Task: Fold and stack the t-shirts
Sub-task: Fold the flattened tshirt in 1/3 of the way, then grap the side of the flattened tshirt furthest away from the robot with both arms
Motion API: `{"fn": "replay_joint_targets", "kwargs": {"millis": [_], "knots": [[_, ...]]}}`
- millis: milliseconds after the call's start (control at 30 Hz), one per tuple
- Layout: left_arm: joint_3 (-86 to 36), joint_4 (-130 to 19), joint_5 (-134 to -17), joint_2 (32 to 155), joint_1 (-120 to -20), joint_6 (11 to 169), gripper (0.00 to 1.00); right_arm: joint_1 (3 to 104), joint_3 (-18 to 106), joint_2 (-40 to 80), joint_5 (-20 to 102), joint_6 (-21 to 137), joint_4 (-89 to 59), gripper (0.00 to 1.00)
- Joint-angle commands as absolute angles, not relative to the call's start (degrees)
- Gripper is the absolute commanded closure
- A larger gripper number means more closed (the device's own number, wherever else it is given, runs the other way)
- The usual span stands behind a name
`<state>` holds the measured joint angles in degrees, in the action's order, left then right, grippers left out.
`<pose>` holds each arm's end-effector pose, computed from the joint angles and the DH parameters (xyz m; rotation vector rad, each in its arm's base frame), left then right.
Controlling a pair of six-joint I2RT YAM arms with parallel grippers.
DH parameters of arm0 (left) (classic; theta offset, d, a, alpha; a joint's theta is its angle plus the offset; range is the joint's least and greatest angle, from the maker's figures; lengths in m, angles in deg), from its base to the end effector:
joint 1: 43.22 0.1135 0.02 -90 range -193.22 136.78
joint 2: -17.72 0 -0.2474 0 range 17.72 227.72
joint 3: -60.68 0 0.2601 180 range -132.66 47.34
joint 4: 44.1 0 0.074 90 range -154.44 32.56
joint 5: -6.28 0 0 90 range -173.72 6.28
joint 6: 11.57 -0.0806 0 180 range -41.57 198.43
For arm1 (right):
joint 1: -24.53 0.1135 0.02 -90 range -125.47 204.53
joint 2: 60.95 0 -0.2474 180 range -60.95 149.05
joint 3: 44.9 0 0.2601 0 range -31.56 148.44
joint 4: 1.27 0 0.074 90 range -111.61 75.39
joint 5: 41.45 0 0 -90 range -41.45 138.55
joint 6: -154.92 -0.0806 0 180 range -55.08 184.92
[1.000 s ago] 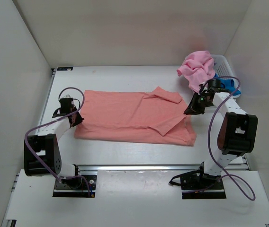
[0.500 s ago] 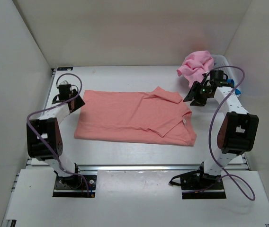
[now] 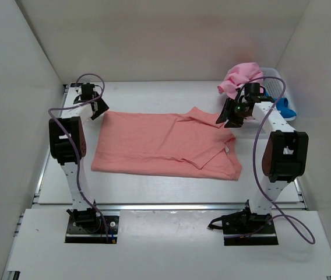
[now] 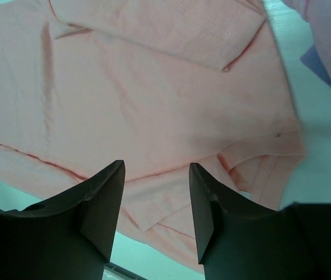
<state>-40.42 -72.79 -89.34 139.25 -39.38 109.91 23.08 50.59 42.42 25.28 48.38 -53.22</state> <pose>0.4924 0.0410 0.1170 -0.7778 2.2969 -0.1003 0.4099 0.0215 0.1905 0.2646 2.5963 0.6241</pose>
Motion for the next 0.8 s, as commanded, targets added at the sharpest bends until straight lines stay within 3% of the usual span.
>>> {"fn": "replay_joint_targets", "kwargs": {"millis": [0,267,400,567,767], "knots": [[-46.9,-76.8,-91.2,141.5,-40.8,108.2,0.37,23.0,52.7,42.7,26.6,47.9,-53.5,0.54],[-54.3,-83.4,-92.0,146.9,-41.5,105.9,0.38,22.3,52.4,43.2,27.3,47.5,-53.3,0.55],[-55.7,-84.4,-92.1,147.9,-41.7,104.4,0.59,22.2,51.9,43.4,27.1,47.0,-52.6,0.55],[-57.6,-87.1,-91.5,148.9,-41.9,102.7,1.00,22.6,52.6,44.4,27.0,46.8,-52.6,0.55],[-55.1,-86.1,-89.3,147.2,-41.2,103.9,1.00,23.3,54.6,47.3,26.8,47.4,-52.3,0.55]]}}
